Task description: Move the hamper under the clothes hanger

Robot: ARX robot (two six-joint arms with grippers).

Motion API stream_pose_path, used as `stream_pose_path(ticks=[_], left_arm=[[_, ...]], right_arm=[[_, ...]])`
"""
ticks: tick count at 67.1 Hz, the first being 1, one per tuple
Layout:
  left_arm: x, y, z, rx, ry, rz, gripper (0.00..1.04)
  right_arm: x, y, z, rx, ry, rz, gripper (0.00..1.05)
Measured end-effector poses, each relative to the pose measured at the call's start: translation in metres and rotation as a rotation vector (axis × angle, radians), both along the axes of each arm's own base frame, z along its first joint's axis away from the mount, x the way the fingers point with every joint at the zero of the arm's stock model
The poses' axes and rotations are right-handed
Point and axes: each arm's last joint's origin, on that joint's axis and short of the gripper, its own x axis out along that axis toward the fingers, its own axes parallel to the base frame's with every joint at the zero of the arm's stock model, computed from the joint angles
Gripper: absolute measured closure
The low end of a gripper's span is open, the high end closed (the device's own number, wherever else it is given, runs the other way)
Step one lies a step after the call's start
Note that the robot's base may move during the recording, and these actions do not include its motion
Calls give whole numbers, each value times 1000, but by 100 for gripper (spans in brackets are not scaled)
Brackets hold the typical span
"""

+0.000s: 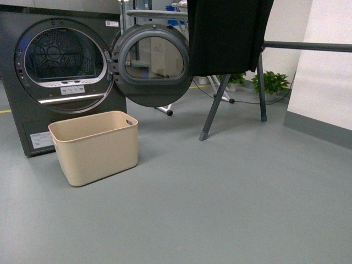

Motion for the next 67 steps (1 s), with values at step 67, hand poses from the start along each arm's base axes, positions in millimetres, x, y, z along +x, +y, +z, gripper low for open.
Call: stream_pose_path(ticks=[67], left_arm=[[0,0,0,0,-3,0,7]], right_arm=[[0,0,0,0,-1,-2,8]])
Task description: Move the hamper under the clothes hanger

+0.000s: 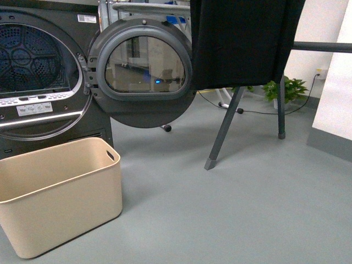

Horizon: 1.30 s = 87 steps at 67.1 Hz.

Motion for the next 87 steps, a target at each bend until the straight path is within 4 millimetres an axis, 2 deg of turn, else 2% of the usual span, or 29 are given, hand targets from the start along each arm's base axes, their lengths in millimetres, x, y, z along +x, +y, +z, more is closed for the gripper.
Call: stream_pose_path(ticks=[87], left_arm=[[0,0,0,0,3,-3,7]], right_arm=[[0,0,0,0,1,-3,8]])
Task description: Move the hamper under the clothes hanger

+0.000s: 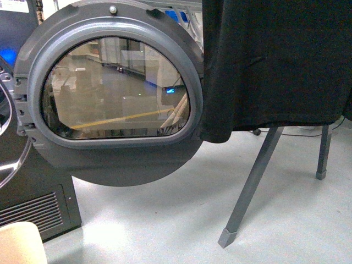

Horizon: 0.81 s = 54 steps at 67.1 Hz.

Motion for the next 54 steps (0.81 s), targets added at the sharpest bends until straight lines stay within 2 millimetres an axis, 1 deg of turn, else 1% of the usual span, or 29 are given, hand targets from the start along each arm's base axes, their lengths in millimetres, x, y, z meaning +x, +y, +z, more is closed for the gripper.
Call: stream_pose_path(ticks=[54], left_arm=[[0,0,0,0,-2,11,7]], right_arm=[[0,0,0,0,0,13,8]])
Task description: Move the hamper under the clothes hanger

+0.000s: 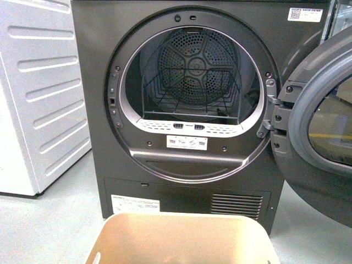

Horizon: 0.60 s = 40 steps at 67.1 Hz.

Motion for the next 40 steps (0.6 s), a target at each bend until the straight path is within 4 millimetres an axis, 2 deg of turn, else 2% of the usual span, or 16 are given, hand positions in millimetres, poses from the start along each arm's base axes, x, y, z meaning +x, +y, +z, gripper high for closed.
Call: stream_pose_path(ticks=[26,29,32,34,37,40], left_arm=[[0,0,0,0,0,-6,7],[0,0,0,0,0,-6,7],[1,1,0,-49,104,12,7],[5,3,1,-112,240,24,7],[19,9,3,-202,386,101,7],[35,14,8,-236,433,151,7]], right_arm=[[0,0,0,0,0,-8,8],[0,0,0,17,56,53,8],[3,1,2,59,195,166,8],[11,2,6,80,262,234,8],[23,5,12,86,301,287,8],[36,9,17,83,326,311,8]])
